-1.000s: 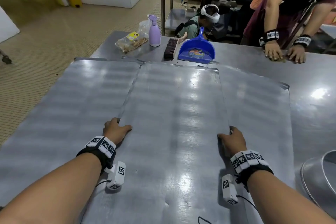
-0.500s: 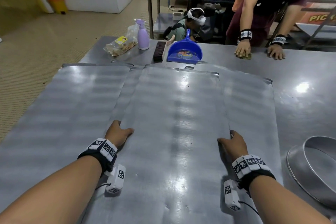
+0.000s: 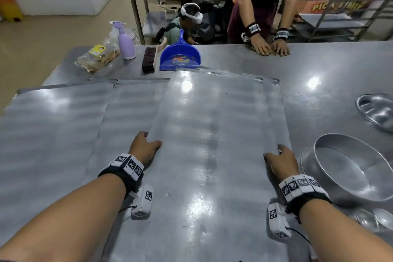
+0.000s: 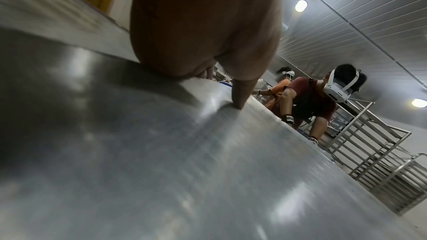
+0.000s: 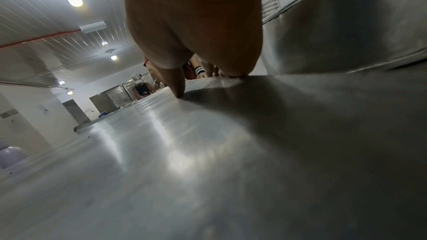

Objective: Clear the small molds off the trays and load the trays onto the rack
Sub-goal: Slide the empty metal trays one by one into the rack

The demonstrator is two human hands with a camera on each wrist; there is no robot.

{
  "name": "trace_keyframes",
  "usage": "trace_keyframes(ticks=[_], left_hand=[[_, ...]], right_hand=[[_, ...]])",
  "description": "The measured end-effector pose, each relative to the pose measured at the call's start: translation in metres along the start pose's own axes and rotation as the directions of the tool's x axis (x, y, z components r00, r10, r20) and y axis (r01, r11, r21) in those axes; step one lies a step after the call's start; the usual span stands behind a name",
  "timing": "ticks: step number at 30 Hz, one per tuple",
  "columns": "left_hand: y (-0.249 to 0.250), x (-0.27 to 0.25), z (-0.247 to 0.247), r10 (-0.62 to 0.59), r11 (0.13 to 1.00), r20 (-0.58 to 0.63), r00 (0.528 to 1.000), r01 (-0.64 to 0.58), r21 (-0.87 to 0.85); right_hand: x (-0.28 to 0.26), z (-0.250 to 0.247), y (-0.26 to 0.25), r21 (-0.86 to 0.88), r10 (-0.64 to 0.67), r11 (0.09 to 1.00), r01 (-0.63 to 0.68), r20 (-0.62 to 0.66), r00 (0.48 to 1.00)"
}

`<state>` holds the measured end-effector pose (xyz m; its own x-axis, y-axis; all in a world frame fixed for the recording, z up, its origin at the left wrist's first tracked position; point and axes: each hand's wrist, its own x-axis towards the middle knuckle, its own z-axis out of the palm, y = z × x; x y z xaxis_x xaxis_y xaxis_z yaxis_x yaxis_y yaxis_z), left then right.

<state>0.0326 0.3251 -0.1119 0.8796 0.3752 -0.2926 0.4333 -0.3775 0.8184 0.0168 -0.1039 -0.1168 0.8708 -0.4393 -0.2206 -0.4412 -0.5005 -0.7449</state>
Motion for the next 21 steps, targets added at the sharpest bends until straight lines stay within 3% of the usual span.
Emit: trace_keyframes(ticks=[10,21], left_hand=[[0.056,0.031,0.044,0.050,0.998,0.012,0.999,-0.049,-0.040],[0.066,0.056,0.077,0.029,1.000,0.034,0.999,-0.030,0.010]], right_hand=[[0.052,-0.016,-0.003,0.047,0.046,0.998,-0.042,-0.092,0.995],[0.086,-0.014,0.001,-0.009,0.086,0.996,-0.087,-0.102,0.991]])
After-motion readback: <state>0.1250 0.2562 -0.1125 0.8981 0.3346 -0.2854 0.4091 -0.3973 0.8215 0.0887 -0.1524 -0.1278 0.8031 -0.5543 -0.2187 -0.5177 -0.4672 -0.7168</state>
